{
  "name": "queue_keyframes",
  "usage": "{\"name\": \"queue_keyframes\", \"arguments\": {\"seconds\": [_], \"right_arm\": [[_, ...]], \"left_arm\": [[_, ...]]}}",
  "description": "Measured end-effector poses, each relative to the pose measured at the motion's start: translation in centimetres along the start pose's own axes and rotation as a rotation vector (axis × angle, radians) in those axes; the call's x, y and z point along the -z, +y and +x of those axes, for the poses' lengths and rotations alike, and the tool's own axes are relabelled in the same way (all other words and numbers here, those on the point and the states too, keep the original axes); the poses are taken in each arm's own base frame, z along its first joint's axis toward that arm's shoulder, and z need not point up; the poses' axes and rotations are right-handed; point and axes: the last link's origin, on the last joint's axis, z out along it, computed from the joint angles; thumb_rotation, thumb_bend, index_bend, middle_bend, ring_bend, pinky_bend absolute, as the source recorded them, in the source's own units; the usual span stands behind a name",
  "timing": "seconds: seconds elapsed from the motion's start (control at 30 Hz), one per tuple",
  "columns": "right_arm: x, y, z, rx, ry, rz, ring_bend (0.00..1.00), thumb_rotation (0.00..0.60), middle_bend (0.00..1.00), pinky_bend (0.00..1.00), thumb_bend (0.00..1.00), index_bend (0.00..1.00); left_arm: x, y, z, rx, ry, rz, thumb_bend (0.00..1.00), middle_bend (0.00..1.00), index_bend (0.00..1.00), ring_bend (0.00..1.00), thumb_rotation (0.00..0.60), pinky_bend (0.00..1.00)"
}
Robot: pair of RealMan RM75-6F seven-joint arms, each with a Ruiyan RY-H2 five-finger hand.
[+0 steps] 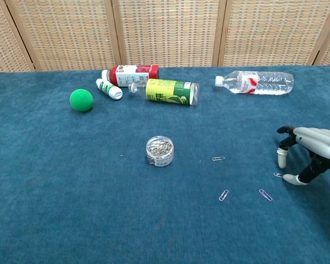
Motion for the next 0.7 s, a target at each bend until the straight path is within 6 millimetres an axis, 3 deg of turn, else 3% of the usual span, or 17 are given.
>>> {"name": "queue_keyframes", "arguments": {"seconds": [0.4,0.7], "right_arm": [[-0.21,0.20,-0.66,0.014,-0.013,-0.002,0.00,0.600,0.00,0.00,0.32,0.54],[-0.10,-0.49,-0.89,0.020,-0.029,0.031,0.00,0.600,0.00,0.00,0.43,0.57]], "left_arm": [[-0.06,0.03,-0.14,-0.001,-0.004,-0.001,0.00,0.00,0.00,0.00,0.600,0.00],[-0.06,0.06,-0.16,0.001,-0.005,-0.004,0.00,0.00,0.00,0.00,0.600,0.00]]}}
